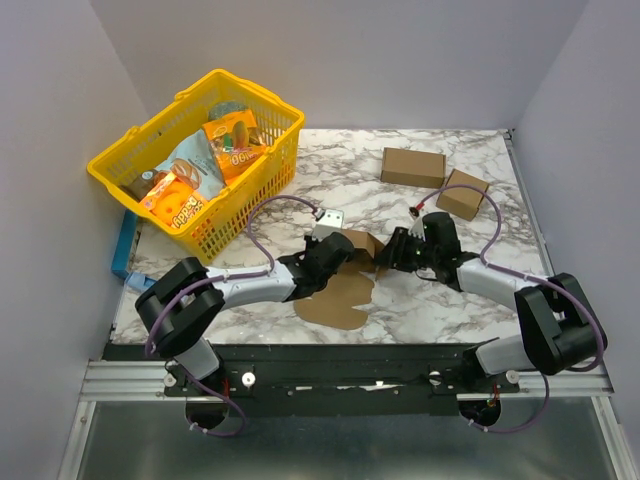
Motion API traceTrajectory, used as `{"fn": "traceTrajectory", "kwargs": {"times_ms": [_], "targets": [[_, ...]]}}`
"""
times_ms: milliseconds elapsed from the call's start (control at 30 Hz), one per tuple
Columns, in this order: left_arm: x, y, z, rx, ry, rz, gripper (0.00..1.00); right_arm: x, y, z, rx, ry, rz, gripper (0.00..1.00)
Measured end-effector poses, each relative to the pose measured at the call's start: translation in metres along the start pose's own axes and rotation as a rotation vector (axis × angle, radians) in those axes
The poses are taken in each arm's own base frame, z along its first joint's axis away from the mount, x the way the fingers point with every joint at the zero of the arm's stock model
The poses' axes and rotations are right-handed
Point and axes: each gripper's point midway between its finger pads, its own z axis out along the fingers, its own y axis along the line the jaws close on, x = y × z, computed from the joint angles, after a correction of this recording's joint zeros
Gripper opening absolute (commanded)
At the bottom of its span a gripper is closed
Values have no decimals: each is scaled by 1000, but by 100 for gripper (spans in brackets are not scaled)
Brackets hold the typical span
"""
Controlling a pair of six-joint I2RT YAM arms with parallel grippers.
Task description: Fold the paper box
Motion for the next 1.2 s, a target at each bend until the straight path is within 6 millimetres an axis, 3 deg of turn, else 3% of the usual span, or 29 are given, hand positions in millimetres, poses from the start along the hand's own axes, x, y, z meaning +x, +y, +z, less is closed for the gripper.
{"fn": "traceTrajectory", "kwargs": {"times_ms": [67, 200, 300, 400, 600, 700, 967, 1200], "targets": [[0, 0, -1, -1, -1, 0, 14, 0, 1, 0, -1, -1, -2, 53], [1, -3, -2, 3, -1, 2, 14, 2, 4, -4, 0, 8, -25, 74], [3, -7, -4, 13, -1, 7, 14, 1, 9, -10, 17, 13, -58, 78], [4, -10, -6, 21, -1, 8, 14, -5, 14, -24, 42, -20, -101, 78], [6, -11, -10, 22, 10, -3, 14, -30, 34, -70, 60, -190, -179, 74], [7, -10, -11, 19, 16, -7, 14, -30, 46, -84, 36, -218, -202, 69], [7, -10, -15, 12, 49, -20, 14, 30, 50, -59, 33, -4, -200, 60], [8, -11, -15, 11, 54, -33, 14, 57, 5, -25, 191, 104, -78, 56]]}}
